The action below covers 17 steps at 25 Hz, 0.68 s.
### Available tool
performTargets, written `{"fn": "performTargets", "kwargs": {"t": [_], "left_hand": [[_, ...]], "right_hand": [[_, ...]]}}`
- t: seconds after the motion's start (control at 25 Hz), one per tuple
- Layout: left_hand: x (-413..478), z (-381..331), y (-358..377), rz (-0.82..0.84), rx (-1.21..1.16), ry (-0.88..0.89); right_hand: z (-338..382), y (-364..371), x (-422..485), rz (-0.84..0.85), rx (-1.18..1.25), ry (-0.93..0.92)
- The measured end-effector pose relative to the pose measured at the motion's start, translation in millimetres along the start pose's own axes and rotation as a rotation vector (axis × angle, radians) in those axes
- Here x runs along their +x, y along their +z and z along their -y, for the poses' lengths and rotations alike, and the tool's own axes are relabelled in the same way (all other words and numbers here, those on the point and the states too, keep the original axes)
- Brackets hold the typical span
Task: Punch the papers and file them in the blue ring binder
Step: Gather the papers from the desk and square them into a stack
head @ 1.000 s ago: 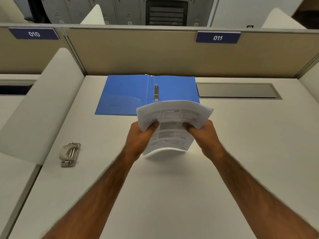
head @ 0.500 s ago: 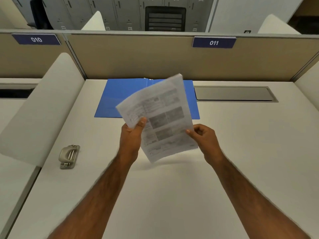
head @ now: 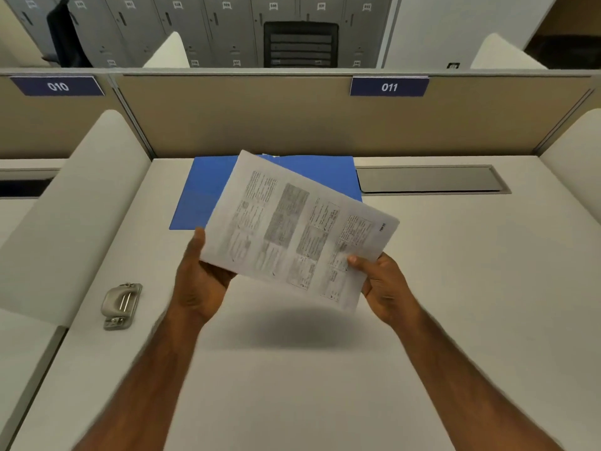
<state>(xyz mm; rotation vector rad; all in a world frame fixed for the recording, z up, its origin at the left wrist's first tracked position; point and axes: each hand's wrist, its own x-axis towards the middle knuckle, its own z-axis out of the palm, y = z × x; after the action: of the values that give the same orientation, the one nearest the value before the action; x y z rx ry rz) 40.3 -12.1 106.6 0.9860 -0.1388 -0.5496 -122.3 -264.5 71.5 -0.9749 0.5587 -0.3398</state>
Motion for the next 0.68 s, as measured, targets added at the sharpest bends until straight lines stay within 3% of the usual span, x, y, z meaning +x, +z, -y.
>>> {"fn": "performTargets", "kwargs": {"t": [0.2, 0.48, 0.68], "left_hand": [[11.4, -21.8, -18.3, 0.108, 0.614, -0.125], [3.6, 5.0, 0.8, 0.022, 0.634, 0.119], [-3.2, 35.6, -15.6, 0.027, 0.687, 0.062]], "right_hand": [[19.8, -15.1, -0.5, -0.02, -0.351, -0.063], [20.0, -1.0, -0.9, -0.029, -0.426, -0.229], [-2.1, -12.8, 0.5, -0.041, -0.552, -0.207]]}}
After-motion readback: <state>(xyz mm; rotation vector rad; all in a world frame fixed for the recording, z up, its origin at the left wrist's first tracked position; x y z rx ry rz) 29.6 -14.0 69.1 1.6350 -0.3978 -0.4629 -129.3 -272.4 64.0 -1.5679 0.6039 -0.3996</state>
